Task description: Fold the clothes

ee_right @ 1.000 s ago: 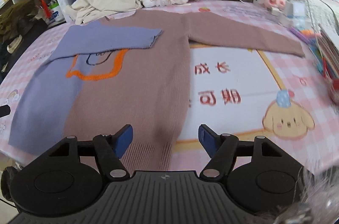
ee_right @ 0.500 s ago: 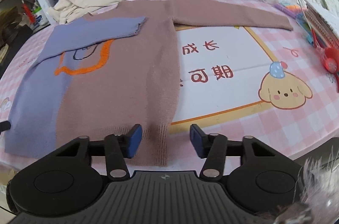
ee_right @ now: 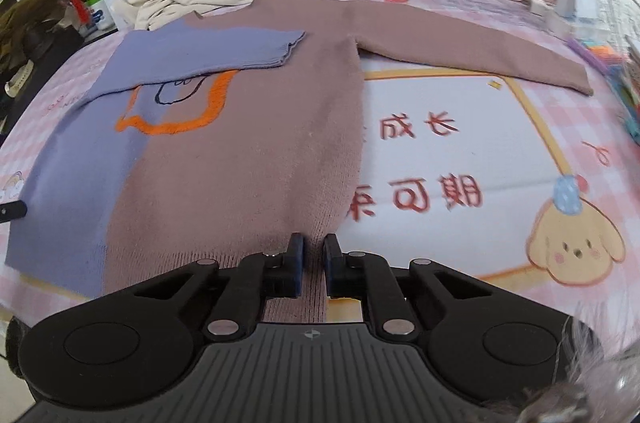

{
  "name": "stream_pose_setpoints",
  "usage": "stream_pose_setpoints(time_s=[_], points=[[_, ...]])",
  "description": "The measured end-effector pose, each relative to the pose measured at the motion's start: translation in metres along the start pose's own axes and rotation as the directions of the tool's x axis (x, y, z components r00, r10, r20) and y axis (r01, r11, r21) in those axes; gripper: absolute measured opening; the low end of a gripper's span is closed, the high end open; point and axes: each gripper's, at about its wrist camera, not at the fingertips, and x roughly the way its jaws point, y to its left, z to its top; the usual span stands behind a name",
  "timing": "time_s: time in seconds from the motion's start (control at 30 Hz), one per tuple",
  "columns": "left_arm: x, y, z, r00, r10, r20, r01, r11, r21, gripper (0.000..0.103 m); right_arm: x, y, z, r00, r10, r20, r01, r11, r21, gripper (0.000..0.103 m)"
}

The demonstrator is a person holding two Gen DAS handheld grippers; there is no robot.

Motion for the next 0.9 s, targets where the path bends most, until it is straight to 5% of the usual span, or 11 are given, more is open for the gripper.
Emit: stream_pose_setpoints(time_s=[0.37, 0.47, 0.57, 0.63, 0.7, 0.9], points=[[-0.009, 0.007, -0.009, 1.000, 0.012, -0.008, -0.012, 0.999, 0.045, 0.004, -0.009, 0.009, -0.013, 1.000, -0.008, 0.002, 0.008, 0.996, -0.086, 0.011], [-0.015, 0.010, -0.009, 0.999, 0.036, -0.010, -0.036, 0.998, 0.045, 0.013, -0.019, 0.009, -0.014, 0.999, -0.020, 0.029, 0.021, 0.999, -0.050, 0.027], [-0.039, 0.007, -0.011, 0.997, 0.068, 0.047, -0.071, 0.996, 0.055, 0.038, -0.033, 0.009, -0.017, 0.997, -0.030, 0.064, 0.031, 0.999, -0.017, 0.048], [-0.059, 0.003, -0.018, 0.992, 0.046, 0.120, -0.052, 0.998, 0.045, 0.075, -0.049, 0.011, -0.020, 0.994, -0.037, 0.107, 0.037, 0.999, 0.001, 0.062], [-0.076, -0.002, -0.027, 0.983, 0.022, 0.185, -0.029, 0.999, 0.038, 0.090, -0.063, 0.012, -0.025, 0.987, -0.052, 0.151, 0.050, 0.999, 0.017, 0.072], [-0.076, -0.038, -0.052, 0.986, 0.029, 0.163, -0.040, 0.997, 0.064, 0.094, -0.086, 0.004, -0.042, 0.979, -0.134, 0.155, 0.127, 0.991, 0.051, 0.078]])
